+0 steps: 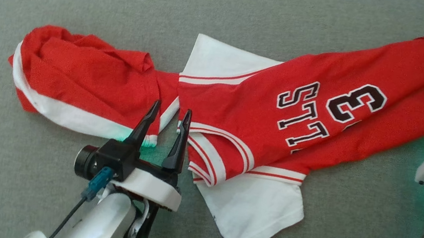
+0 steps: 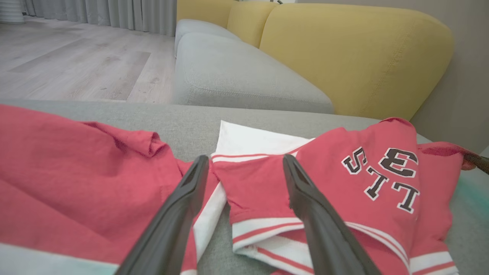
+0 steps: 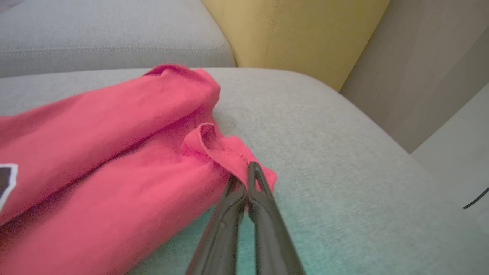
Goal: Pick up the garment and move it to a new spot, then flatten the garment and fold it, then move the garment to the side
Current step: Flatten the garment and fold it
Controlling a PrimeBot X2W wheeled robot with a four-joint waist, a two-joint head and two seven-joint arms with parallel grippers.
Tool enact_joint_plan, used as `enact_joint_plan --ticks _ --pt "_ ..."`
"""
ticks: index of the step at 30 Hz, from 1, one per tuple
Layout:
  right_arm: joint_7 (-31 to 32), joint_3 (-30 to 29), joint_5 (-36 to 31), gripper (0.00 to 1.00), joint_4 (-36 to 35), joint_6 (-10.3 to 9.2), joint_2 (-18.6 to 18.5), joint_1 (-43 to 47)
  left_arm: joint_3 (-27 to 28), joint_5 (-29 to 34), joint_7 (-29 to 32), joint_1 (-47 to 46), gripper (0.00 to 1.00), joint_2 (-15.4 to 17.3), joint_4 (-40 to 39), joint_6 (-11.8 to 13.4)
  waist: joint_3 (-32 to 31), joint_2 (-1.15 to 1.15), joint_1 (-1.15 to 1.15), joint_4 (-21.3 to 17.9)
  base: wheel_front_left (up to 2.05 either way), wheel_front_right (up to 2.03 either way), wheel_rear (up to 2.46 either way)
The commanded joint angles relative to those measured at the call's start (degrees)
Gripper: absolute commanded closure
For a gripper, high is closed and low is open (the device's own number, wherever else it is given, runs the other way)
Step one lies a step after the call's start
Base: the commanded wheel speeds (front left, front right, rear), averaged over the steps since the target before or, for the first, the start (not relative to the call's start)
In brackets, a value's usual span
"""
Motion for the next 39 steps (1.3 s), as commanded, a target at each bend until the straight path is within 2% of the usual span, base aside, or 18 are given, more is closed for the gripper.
enact_joint_plan --ticks 1,12,21,22,23,27,31,35,39 --pt "0.45 1.21 -0.39 1.0 -2.66 -0.04 -0.35 0.42 2.25 0.58 -0.7 -0.74 0.0 -0.14 -1.43 -0.21 -1.2 0.0 0.0 -0.9 0.0 0.0 0.0" --pt "8.59 6.02 3.66 1.0 -15.11 -0.04 -1.36 9.66 3.39 0.71 -0.71 2.42 0.0 -0.69 -1.4 -0.49 -7.6 0.0 0.0 -4.44 0.0 0.0 0.0" --pt "20.91 10.45 12.74 1.0 -31.16 -0.04 -4.63 20.36 3.4 0.1 -0.71 4.19 0.0 -0.96 -1.88 -0.28 -10.68 0.0 0.0 -5.0 0.0 0.0 0.0" --pt "21.1 10.44 12.95 0.41 -32.93 -0.04 -4.9 20.94 3.38 0.07 -0.71 4.21 0.0 -0.98 -1.93 -0.29 -10.67 0.0 0.0 -4.88 0.0 0.0 0.0" --pt "21.09 10.52 13.12 0.0 -34.43 -0.04 -4.88 21.3 3.33 0.05 -0.71 4.23 0.0 -0.99 -1.99 -0.32 -10.65 0.0 0.0 -4.74 0.0 0.0 0.0" --pt "19.02 12.81 14.57 0.0 -38.51 -0.04 -3.61 21.82 3.13 0.05 -0.71 4.18 0.0 -1.01 -2.0 -0.48 -10.38 0.0 0.0 -4.07 0.0 0.0 0.0" --pt "13.69 17.34 18.47 0.0 -41.26 -0.04 -1.93 22.44 3.02 0.19 -0.71 3.87 0.0 -1.02 -1.84 -0.55 -10.01 0.0 0.0 -3.23 0.0 0.0 0.0" --pt "7.47 24.68 24.9 0.0 -42.13 -0.04 -0.69 25.74 3.09 0.22 -0.71 3.76 0.0 -1.03 -1.73 -0.61 -9.74 0.0 0.0 -2.32 0.0 0.0 0.0" --pt "4.1 31.88 27.85 0.0 -40.92 -0.04 -0.47 27.23 2.77 0.31 -0.71 3.78 0.0 -1.03 -1.72 -0.76 -9.37 0.0 0.0 -1.6 0.0 0.0 0.0"
